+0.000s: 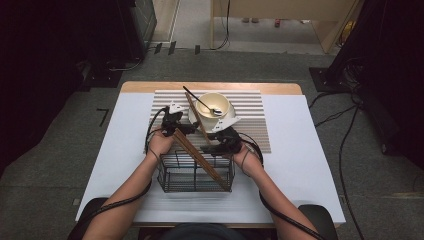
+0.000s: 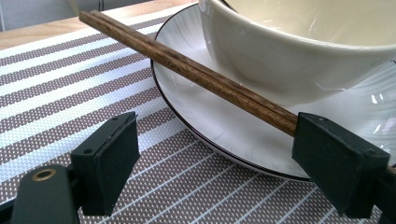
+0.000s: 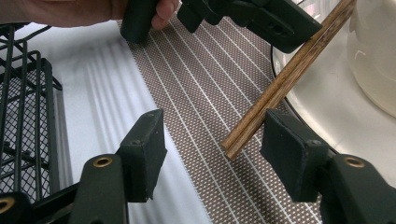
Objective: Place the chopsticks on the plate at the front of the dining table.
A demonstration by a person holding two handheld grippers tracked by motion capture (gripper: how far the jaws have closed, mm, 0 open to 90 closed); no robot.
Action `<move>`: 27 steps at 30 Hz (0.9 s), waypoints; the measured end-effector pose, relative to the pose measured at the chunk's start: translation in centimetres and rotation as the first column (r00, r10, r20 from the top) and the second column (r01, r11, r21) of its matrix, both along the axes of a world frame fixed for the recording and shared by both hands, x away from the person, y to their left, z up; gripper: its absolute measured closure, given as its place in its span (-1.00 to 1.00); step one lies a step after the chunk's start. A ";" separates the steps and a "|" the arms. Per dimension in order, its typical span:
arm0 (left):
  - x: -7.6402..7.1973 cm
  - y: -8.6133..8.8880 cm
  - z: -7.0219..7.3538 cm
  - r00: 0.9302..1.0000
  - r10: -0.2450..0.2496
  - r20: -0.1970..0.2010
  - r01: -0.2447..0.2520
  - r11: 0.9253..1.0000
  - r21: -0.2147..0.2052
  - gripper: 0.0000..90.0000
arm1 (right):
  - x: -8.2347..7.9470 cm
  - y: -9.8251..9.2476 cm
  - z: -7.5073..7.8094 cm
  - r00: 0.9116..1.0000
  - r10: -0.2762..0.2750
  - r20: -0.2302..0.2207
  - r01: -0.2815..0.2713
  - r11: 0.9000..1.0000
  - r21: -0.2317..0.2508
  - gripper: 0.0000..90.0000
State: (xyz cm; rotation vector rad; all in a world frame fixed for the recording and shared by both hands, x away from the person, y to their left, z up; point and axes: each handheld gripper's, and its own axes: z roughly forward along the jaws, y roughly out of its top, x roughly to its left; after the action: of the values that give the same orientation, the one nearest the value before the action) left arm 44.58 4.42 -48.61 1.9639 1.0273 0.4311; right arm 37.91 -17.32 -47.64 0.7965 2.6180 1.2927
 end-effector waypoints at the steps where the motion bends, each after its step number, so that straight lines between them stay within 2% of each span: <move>1: 0.0 0.0 0.0 1.000 0.000 0.000 0.000 1.000 0.000 -0.66 | 0.0 0.0 0.0 1.000 0.002 0.001 -0.002 1.000 -0.001 -0.11; 7: 0.0 0.0 0.0 1.000 -0.002 -0.001 0.002 1.000 0.000 -0.66 | 0.0 0.2 0.0 1.000 0.011 0.007 -0.011 1.000 -0.005 -0.05; 27: 0.2 0.4 -0.1 1.000 0.007 -0.006 -0.007 1.000 0.010 -0.66 | 0.1 0.8 -0.2 0.999 0.044 0.010 -0.044 0.999 -0.006 -0.03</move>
State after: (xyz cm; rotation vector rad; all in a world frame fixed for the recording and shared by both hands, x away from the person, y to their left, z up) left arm 44.76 4.84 -48.70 1.9717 1.0380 0.4355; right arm 38.02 -16.49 -47.86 0.7333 2.6444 1.2954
